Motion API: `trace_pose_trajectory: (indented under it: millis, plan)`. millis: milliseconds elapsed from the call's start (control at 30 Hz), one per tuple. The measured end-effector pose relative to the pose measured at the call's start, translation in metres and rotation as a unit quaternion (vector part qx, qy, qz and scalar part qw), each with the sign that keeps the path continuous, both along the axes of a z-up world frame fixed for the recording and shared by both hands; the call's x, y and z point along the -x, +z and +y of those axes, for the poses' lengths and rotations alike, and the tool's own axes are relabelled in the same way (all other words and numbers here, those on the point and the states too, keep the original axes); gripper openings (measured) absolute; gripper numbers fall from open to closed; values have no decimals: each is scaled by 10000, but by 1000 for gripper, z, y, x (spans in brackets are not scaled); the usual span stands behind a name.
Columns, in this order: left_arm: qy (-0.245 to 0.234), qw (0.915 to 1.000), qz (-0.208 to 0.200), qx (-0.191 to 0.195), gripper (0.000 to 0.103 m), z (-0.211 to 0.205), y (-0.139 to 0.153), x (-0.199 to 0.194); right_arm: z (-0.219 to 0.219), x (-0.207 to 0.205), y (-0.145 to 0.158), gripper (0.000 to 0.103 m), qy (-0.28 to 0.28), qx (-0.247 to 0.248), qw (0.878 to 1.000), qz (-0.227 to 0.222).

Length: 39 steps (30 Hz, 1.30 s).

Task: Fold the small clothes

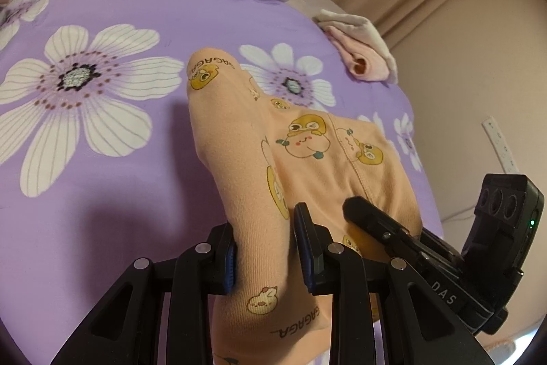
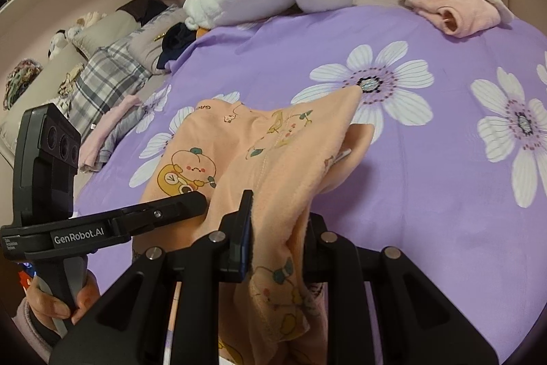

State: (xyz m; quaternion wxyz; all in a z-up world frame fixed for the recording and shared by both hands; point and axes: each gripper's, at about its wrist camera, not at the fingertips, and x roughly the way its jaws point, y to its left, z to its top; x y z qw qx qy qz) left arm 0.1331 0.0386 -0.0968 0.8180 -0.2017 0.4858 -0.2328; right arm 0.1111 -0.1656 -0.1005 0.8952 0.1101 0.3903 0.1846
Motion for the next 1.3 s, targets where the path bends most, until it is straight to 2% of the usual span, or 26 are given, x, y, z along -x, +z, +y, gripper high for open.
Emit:
trace_pose_trajectory:
  millis: [233,400,500,633,700,800,833,867,1100,1200,1267,1300]
  plan:
    - [57,9998,113,-127,27,7,-18,-17,15,-20,-17,22,44,177,9998,96]
    - [98,9993,239,-279,27,6,-35,-27,19,-33,-36,23,19,308,9990,326]
    - [132,9991,258,-310,27,9,-38,-27,15,-35,-41,26,21,232,9990,393]
    - [162,9988,267,-375,28,13,-41,-24,9,-35,-47,32,-14,184,9984,536]
    - [174,9983,228,-503,32,14,-39,-21,7,-33,-47,36,-50,230,9982,552]
    - [239,9966,150,-774,41,21,-32,-16,-1,-29,-44,51,-217,416,9978,478]
    - [263,9960,103,-850,41,23,-29,-13,-4,-28,-43,57,-276,456,9975,457]
    - [277,9956,64,-891,41,26,-27,-11,-7,-25,-41,58,-328,500,9974,411]
    - [217,9881,-539,-1426,41,20,0,14,-15,-6,-21,58,-588,946,9937,-77]
    - [38,9827,-823,-1659,40,7,7,28,-16,5,-12,55,-542,852,9945,-273]
    - [-40,9799,-940,-1761,32,0,7,35,-14,11,-10,28,-467,816,9950,-342]
    - [-89,9793,-957,-1782,30,-4,5,38,-12,14,-11,24,-415,808,9953,-333]
